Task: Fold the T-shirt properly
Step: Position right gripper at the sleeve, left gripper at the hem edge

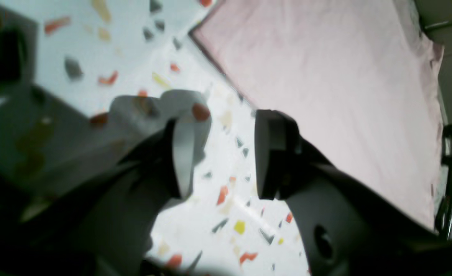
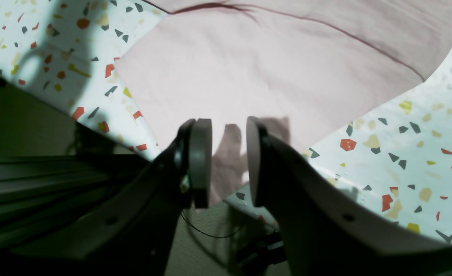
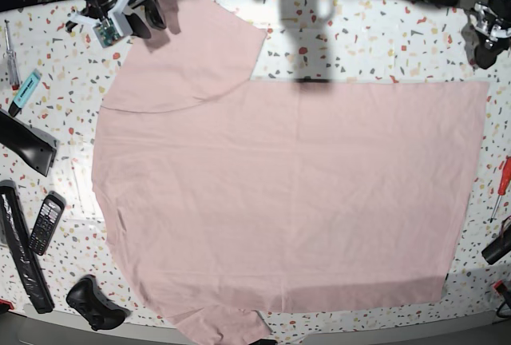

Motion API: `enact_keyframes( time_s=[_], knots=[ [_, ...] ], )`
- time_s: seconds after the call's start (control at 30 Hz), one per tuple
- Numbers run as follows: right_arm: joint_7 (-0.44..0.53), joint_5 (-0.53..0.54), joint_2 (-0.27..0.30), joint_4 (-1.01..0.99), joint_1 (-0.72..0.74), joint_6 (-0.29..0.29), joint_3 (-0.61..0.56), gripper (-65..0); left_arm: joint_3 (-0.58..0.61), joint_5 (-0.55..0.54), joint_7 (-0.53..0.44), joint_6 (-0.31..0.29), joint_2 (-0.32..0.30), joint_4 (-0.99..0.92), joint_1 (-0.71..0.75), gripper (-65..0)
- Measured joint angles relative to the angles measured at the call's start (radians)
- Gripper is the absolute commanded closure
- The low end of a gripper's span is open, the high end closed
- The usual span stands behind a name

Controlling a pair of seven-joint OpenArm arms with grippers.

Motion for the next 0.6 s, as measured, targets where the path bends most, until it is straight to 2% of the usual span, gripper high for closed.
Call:
enact_keyframes(
  time_s=[0.1, 0.17, 0.33, 0.5, 0.6],
  knots=[
    [0.000, 0.000, 0.000, 0.000, 0.000, 0.000, 0.000, -15.0, 0.000, 0.016, -0.003, 0.002, -0.032, 0.003, -0.029, -24.9],
    [0.000, 0.000, 0.000, 0.000, 0.000, 0.000, 0.000, -15.0, 0.000, 0.031, 0.002, 0.033, -0.047, 0.003, -0.032, -24.9],
    [0.000, 0.000, -0.001, 0.000, 0.000, 0.000, -0.002, -15.0, 0.000, 0.021, 0.000, 0.040, -0.070, 0.003, -0.038, -24.9],
    [0.000, 0.000, -0.046, 0.000, 0.002, 0.000, -0.004, -15.0, 0.000, -0.074, 0.019, 0.166, -0.066, 0.003, -0.038, -24.9],
    [0.000, 0.000, -0.090, 0.000, 0.008, 0.000, -0.004, -15.0, 0.000, -0.138, 0.017, 0.185, -0.063, 0.003, -0.038, -23.7]
  ],
)
